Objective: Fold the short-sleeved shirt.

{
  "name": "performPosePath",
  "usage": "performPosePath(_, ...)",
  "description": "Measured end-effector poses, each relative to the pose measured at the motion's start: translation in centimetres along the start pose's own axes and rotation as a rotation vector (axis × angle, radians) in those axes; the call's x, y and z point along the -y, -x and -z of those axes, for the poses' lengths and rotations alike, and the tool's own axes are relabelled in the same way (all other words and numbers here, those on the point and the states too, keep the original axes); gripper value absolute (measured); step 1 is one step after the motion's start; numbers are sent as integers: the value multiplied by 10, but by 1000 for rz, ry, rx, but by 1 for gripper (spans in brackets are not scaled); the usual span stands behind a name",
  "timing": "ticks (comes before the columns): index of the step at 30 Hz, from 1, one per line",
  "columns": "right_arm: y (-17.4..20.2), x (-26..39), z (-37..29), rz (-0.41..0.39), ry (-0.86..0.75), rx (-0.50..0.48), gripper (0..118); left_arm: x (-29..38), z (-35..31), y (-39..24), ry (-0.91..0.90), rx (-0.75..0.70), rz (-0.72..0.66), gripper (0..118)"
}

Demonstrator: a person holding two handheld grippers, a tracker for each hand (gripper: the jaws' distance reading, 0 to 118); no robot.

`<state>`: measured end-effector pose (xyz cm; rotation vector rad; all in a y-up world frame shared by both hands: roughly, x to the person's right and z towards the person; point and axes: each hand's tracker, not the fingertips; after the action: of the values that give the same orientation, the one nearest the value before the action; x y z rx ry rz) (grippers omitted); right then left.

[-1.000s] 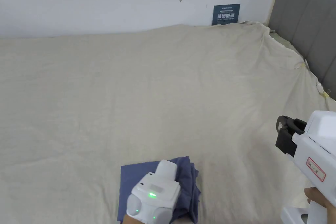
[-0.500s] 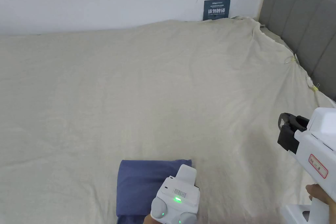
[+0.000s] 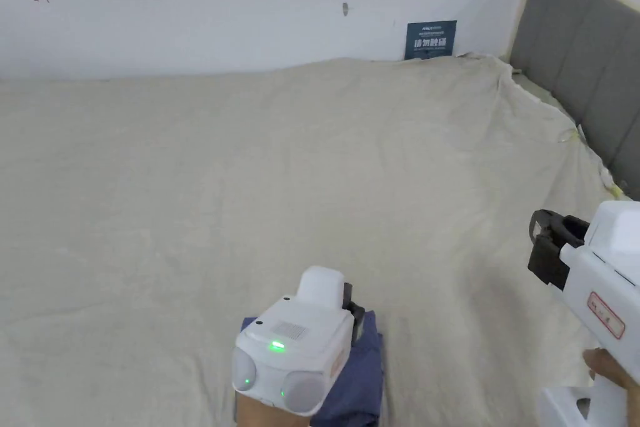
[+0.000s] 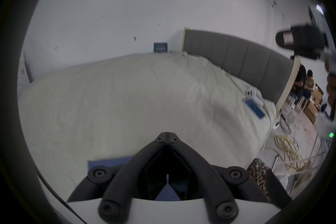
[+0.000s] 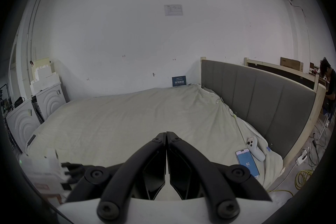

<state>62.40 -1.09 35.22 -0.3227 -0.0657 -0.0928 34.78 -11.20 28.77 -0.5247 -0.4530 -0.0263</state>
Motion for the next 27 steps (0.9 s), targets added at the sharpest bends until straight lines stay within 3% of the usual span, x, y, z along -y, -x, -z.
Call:
performPosePath(12, 42, -17, 5, -28, -76, -71, 0, -59, -80, 88, -258, -234, -11, 0)
performPosePath(27, 84, -12, 6, -74, -133, -112, 0, -42, -136, 159, -388, -457, -95, 0)
